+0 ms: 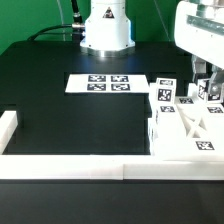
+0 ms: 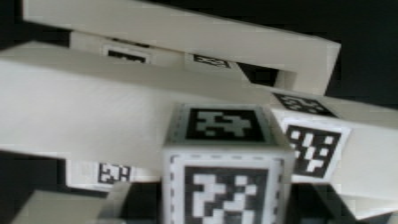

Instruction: Assemble chair

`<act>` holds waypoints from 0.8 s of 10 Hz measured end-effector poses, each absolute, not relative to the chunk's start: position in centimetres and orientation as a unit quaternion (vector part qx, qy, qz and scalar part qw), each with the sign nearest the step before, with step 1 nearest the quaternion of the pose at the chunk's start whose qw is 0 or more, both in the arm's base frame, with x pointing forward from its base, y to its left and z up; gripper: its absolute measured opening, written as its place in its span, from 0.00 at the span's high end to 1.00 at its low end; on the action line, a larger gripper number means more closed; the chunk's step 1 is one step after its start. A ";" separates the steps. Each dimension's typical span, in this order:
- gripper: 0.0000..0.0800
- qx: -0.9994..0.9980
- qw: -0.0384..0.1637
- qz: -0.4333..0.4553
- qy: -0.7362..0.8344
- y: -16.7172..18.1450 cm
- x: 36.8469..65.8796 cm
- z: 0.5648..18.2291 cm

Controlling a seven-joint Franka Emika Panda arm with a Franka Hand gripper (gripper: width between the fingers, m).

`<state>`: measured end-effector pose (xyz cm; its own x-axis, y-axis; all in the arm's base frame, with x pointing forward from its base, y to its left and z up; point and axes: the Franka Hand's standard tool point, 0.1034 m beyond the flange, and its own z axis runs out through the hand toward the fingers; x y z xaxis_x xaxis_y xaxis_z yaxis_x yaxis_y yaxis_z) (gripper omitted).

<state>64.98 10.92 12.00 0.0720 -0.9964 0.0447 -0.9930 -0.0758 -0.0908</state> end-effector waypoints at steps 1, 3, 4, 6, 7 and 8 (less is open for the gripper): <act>0.64 -0.712 0.020 -0.046 0.700 10.9 65.0 12.0; 0.64 -0.679 0.023 -0.045 0.732 11.0 65.0 12.0; 0.64 -0.651 0.027 -0.041 0.758 11.1 65.0 12.0; 0.64 -0.609 0.033 -0.034 0.792 11.2 65.0 12.0; 0.64 -0.604 0.037 -0.031 0.796 11.3 65.0 12.1; 0.64 -0.601 0.037 -0.030 0.798 11.3 65.0 12.1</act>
Offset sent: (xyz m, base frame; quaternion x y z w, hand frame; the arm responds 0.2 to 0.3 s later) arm 0.0000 0.0000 0.0000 0.0000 0.0000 0.1938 0.9810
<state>64.99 11.32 12.07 -0.2738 -0.9615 -0.0234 -0.9570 0.2748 -0.0925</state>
